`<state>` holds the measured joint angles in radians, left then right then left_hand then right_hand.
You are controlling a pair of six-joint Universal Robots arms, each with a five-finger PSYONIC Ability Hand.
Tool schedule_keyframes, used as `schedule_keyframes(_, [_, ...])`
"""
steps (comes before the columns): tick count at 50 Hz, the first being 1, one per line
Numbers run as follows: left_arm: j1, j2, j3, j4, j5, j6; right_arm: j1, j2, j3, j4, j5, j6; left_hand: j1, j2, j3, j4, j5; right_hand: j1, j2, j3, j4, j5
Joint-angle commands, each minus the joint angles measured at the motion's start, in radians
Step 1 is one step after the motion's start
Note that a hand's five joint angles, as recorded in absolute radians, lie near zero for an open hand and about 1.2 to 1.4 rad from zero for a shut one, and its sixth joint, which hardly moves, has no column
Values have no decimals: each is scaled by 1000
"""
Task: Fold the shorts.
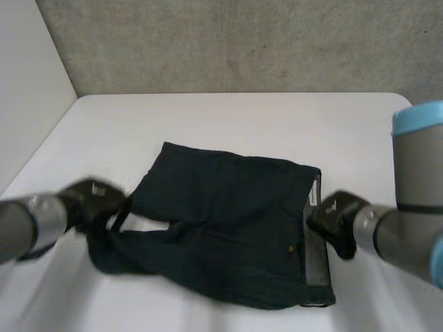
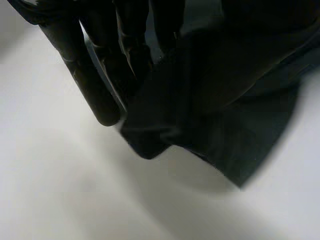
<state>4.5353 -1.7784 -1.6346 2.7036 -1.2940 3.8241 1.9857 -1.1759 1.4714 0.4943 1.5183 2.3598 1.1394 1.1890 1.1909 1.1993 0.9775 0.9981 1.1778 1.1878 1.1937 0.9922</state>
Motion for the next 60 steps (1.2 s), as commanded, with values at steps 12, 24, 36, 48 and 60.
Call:
schedule_keyframes(12, [-208,-567,656,127,-163,-158,10,226,-341,-106,46,278,257,207,205,197,244,157,-23,-33,-39,-12])
schedule_keyframes(24, [-217,-489,562,110,-159,-179,-45,-73,-151,-30,-182,671,257,207,205,197,244,-575,-755,-765,-771,-744])
schedule_keyframes(36, [-206,-478,561,110,-162,-182,-27,-191,127,-9,-213,708,257,207,205,197,244,-640,-820,-830,-836,-809])
schedule_keyframes(48, [-205,-483,582,116,-160,-192,33,-54,120,-238,-92,702,257,207,205,197,244,398,218,208,203,230])
schedule_keyframes(60, [-202,-616,809,287,-182,-190,35,220,-341,-324,37,563,257,207,205,197,244,398,218,208,203,230])
